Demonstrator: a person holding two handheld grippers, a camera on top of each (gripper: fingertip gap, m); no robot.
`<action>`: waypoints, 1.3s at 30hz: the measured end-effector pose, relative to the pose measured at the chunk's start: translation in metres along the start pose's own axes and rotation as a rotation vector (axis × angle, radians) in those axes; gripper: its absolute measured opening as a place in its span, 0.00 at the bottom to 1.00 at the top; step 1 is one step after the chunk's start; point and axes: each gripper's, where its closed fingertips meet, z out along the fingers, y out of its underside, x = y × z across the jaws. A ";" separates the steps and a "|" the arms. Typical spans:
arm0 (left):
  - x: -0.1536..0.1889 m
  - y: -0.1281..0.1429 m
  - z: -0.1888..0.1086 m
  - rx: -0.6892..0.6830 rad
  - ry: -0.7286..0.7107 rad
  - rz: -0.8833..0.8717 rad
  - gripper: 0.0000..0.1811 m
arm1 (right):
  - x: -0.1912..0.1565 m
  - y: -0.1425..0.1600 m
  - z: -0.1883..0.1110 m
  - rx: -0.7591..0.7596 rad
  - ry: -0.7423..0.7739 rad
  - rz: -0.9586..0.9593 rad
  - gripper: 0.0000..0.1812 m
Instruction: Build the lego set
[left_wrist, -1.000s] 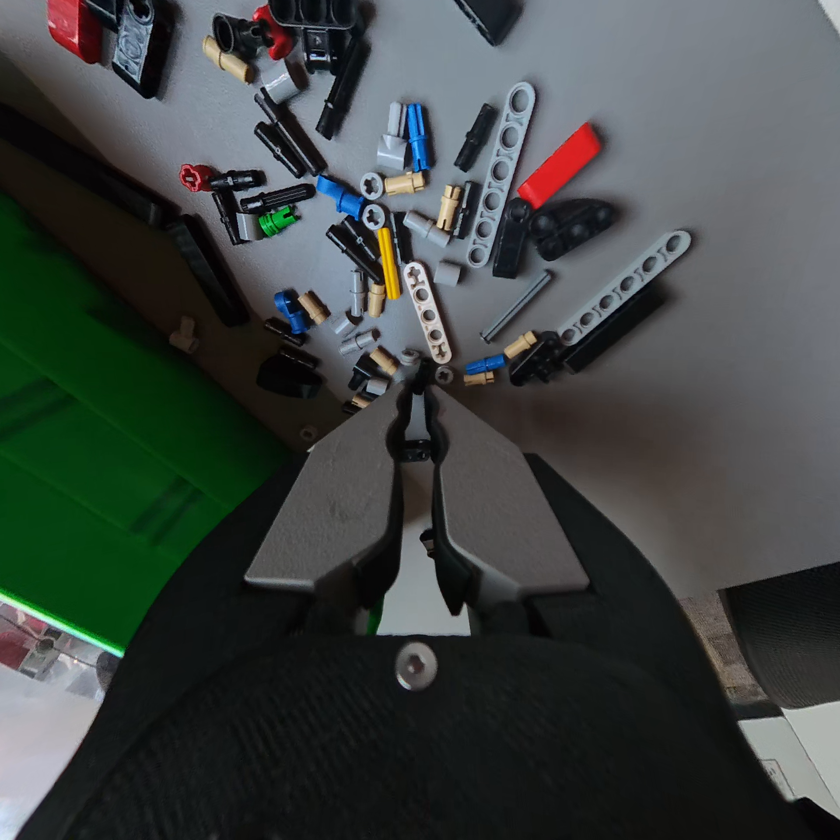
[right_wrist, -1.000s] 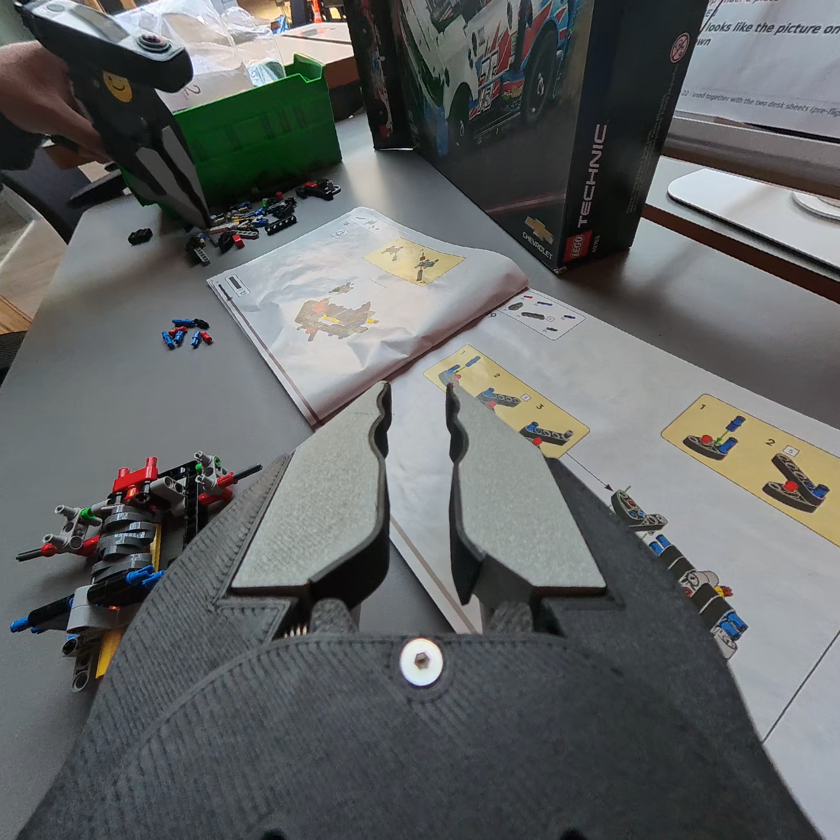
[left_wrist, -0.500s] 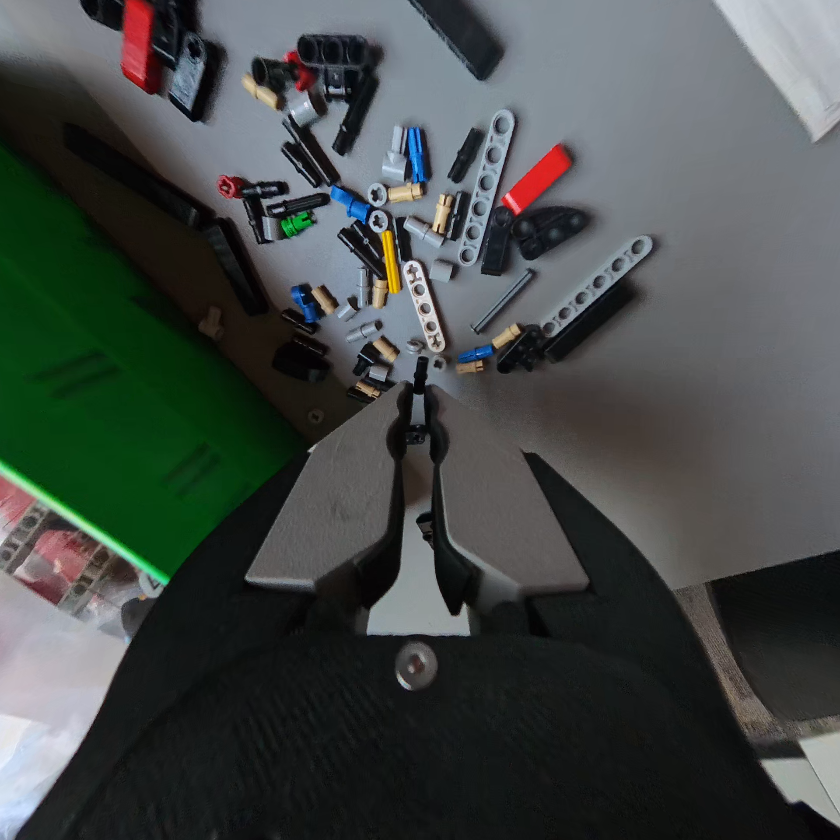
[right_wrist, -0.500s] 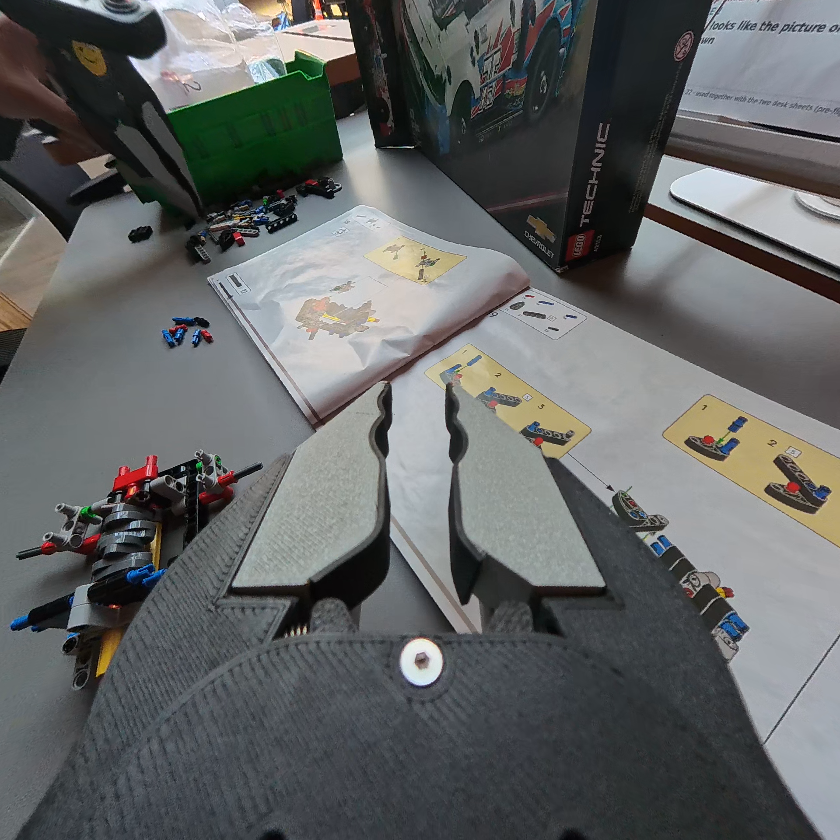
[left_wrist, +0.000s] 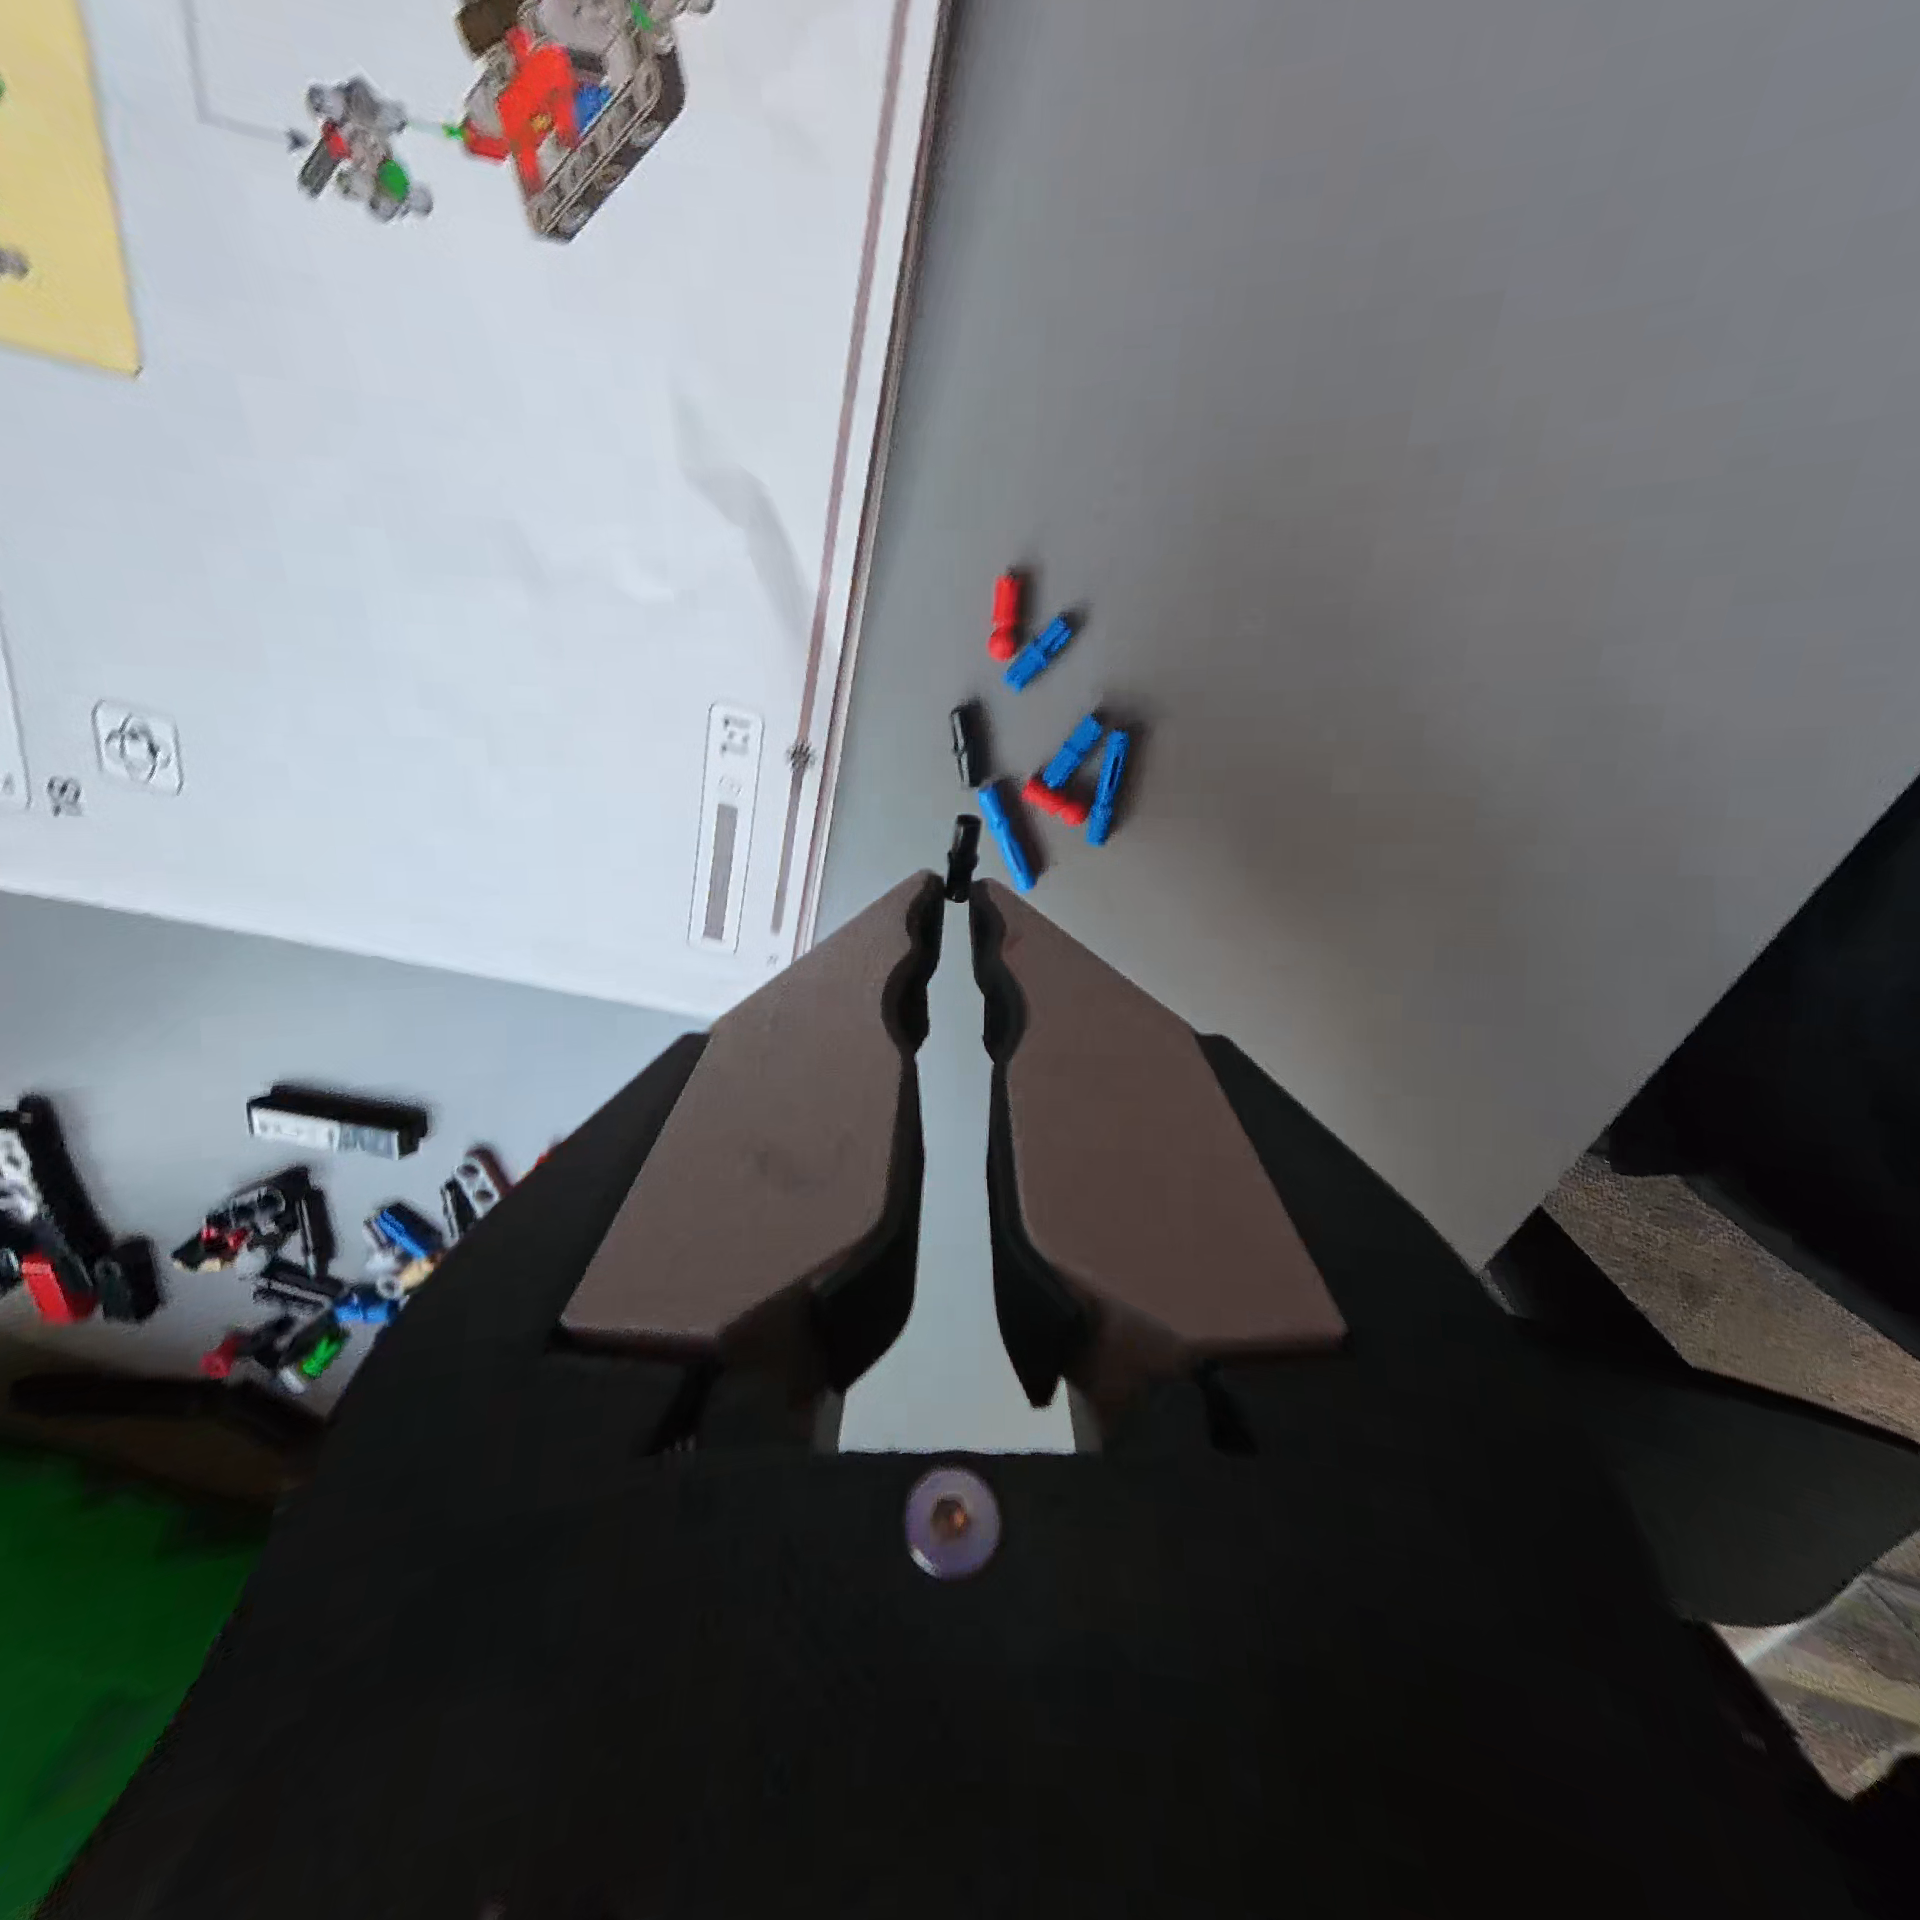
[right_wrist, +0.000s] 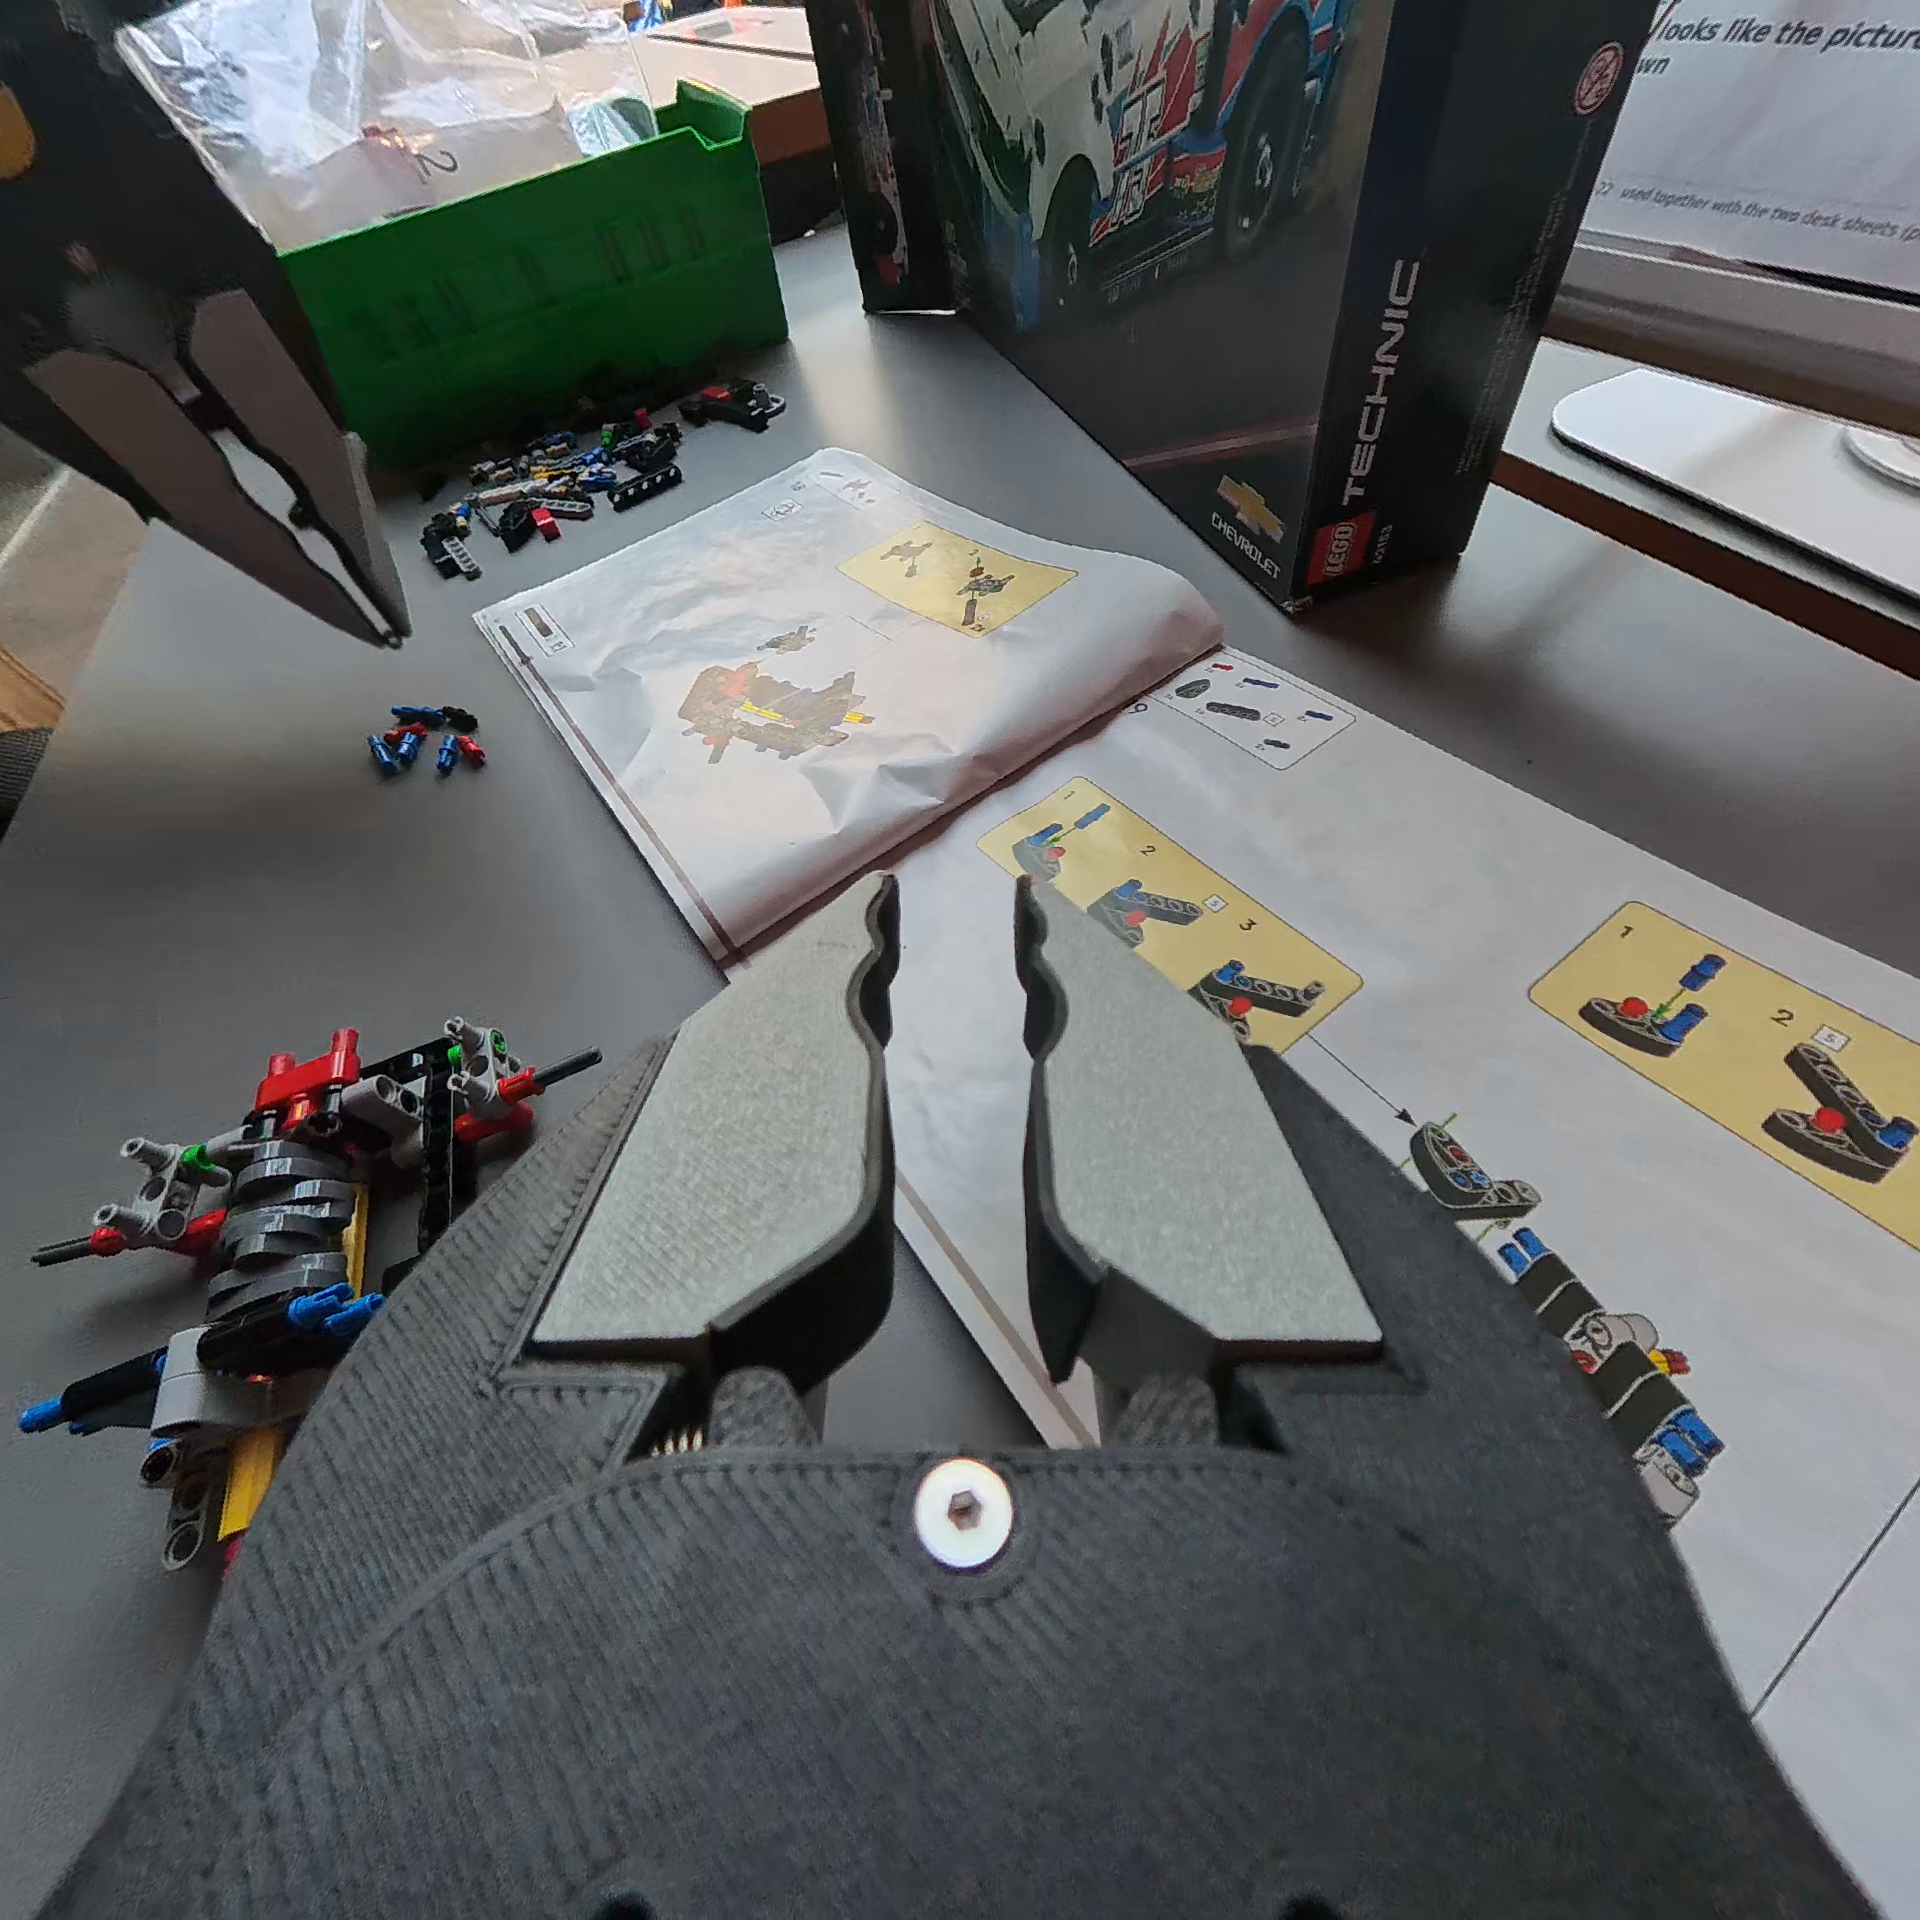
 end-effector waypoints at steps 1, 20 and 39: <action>0.002 -0.005 0.004 -0.006 0.010 0.010 0.01 | 0.000 0.000 0.000 -0.003 -0.004 0.001 0.11; 0.008 -0.012 0.024 -0.068 0.018 0.052 0.02 | -0.001 0.002 0.002 -0.015 -0.010 0.001 0.10; -0.082 -0.077 -0.036 0.662 -0.256 -0.161 0.00 | 0.000 0.001 0.001 -0.007 -0.012 0.013 0.11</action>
